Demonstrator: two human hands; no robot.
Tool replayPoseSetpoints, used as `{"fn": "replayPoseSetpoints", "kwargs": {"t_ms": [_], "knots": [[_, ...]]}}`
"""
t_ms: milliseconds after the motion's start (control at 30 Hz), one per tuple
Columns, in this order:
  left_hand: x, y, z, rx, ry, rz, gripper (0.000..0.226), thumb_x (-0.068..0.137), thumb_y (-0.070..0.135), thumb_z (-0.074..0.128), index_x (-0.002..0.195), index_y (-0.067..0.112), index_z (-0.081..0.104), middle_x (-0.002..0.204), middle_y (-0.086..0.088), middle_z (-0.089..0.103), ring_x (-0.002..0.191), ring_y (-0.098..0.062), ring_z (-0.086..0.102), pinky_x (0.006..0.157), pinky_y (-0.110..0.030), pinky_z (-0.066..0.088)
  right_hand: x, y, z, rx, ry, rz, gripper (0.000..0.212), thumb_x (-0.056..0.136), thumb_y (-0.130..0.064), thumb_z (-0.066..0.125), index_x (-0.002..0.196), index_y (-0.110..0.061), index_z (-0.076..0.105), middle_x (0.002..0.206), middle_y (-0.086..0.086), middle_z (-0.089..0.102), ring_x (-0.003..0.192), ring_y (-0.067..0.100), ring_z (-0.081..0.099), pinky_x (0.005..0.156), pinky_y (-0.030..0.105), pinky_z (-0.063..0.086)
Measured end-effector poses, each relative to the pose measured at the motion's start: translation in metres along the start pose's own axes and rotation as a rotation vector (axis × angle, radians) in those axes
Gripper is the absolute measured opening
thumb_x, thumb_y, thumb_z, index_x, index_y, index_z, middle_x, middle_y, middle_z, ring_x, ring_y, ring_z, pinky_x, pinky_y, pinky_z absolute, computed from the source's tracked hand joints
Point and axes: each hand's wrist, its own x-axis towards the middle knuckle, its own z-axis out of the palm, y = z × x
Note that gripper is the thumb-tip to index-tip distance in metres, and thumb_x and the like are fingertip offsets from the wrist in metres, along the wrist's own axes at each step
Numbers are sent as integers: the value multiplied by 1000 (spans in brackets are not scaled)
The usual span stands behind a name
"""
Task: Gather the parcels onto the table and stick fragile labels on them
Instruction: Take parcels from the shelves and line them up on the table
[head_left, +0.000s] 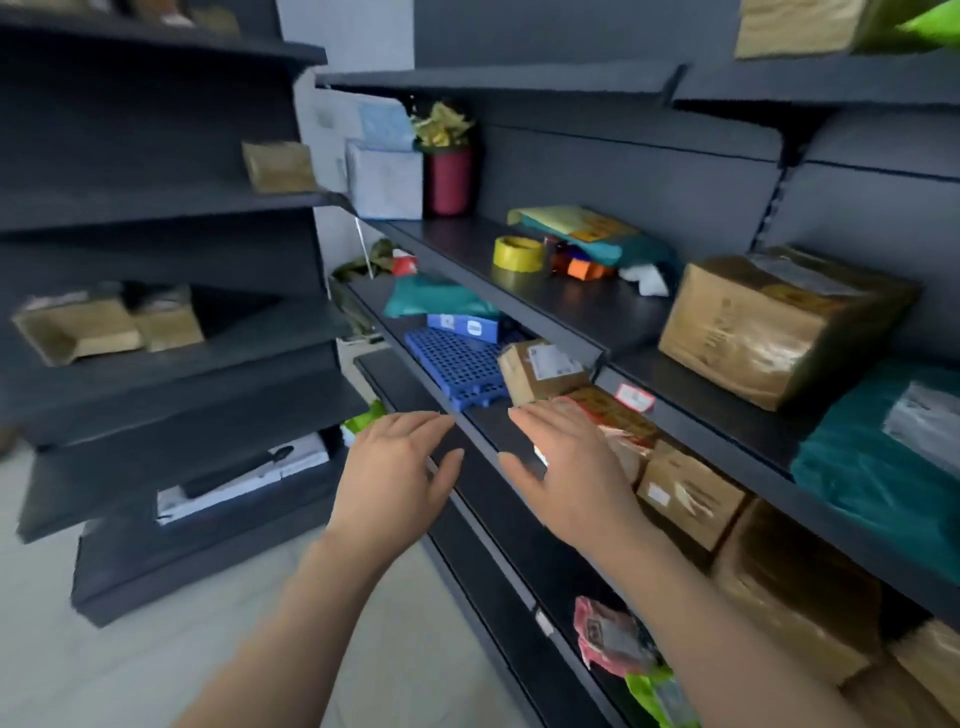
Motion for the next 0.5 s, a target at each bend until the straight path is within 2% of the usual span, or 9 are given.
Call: {"fn": "replayPoseSetpoints", "kwargs": {"t_ms": [100,233,367,500], "knots": [[32,-50,-6,43,49,-59,36,82,37,56,109,17,70,108,2,70,97,-24,65,87,-41,51,60,-15,35,28,45,-73,41,83,-30,63,116,-6,65,114,10,68,108,28,62,97,43,45],[80,-114,-25,103,79,-98,37,82,36,57,111,18,69,109,1,70,99,-24,65,89,-40,50,138,-37,76,79,55,-127,42,82,-29,67,116,-5,65,114,11,68,108,30,62,97,49,48],[130,-179,-43,150,109,-136,34,84,33,61,114,18,68,112,1,69,103,-25,63,93,-40,47,215,-60,114,126,60,-136,40,83,-31,61,114,-7,66,112,9,68,108,28,62,97,44,46],[174,-235,-49,171,109,-162,35,85,30,65,118,18,66,116,1,67,107,-24,61,96,-43,47,280,-69,150,153,50,-182,36,83,-27,65,113,-7,65,109,6,68,104,27,62,96,40,44]]}}
